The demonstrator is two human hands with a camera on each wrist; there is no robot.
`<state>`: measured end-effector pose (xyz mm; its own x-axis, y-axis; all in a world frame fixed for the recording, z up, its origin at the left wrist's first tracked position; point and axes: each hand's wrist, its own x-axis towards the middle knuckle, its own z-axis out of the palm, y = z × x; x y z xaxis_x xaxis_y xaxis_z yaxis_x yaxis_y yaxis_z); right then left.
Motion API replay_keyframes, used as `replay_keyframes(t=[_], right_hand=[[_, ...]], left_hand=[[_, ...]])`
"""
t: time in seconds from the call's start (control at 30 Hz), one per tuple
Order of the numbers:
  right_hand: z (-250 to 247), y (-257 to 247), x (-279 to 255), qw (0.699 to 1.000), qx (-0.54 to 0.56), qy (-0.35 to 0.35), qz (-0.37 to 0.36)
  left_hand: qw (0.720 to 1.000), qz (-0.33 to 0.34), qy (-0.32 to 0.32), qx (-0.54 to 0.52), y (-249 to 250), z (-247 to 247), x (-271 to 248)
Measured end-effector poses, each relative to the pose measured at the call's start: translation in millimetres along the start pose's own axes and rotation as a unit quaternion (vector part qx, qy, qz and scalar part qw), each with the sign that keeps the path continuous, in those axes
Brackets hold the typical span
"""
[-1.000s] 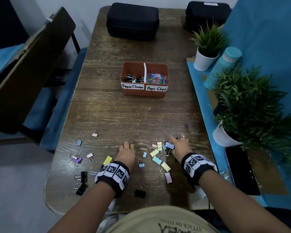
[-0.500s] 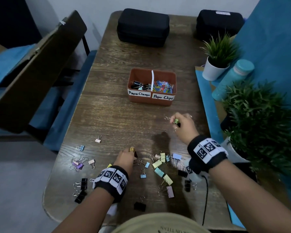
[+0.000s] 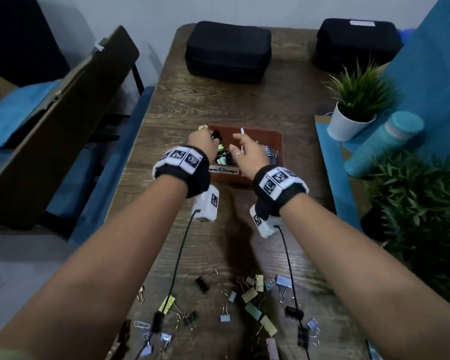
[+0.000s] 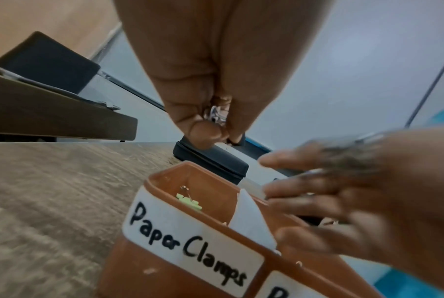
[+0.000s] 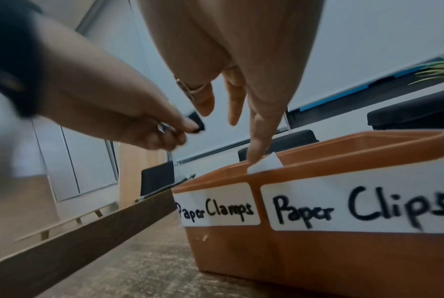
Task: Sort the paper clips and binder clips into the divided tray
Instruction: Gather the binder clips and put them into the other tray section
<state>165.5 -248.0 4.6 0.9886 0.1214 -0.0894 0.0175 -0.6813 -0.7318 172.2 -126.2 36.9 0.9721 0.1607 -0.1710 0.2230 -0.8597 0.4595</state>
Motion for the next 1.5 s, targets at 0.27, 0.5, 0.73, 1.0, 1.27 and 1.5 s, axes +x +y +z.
replay_keyframes(t=[0.27,0.5,0.73,1.0,1.27,1.5], right_hand=[[-37.1,73.3,-103.7,0.994,-0.056,-0.094,-0.003],[-24.1,134.5,-234.9,0.95,-0.209,-0.189,0.134],[-10.5,159.0,-309.8,0.952,-0.173,-0.181,0.176],[9.3,155.6,-290.8,0.981,-0.106,-0.08,0.14],[15.7,133.9,-244.4,0.932,-0.298,-0.202,0.028],[38.4,133.0,-251.0,0.939,-0.295,-0.161,0.074]], left_hand=[[0.986,0.102,-0.009,0.133,-4.9,37.3,-25.4],[0.938,0.235,-0.231,0.109,-60.7,82.2,-196.7],[0.88,0.305,-0.291,0.217,-126.7,119.9,-280.8],[0.9,0.297,-0.195,0.253,-134.7,151.9,-295.7],[0.905,0.244,-0.249,0.246,-95.8,152.5,-250.6],[0.9,0.253,-0.202,0.291,-83.0,152.4,-249.1]])
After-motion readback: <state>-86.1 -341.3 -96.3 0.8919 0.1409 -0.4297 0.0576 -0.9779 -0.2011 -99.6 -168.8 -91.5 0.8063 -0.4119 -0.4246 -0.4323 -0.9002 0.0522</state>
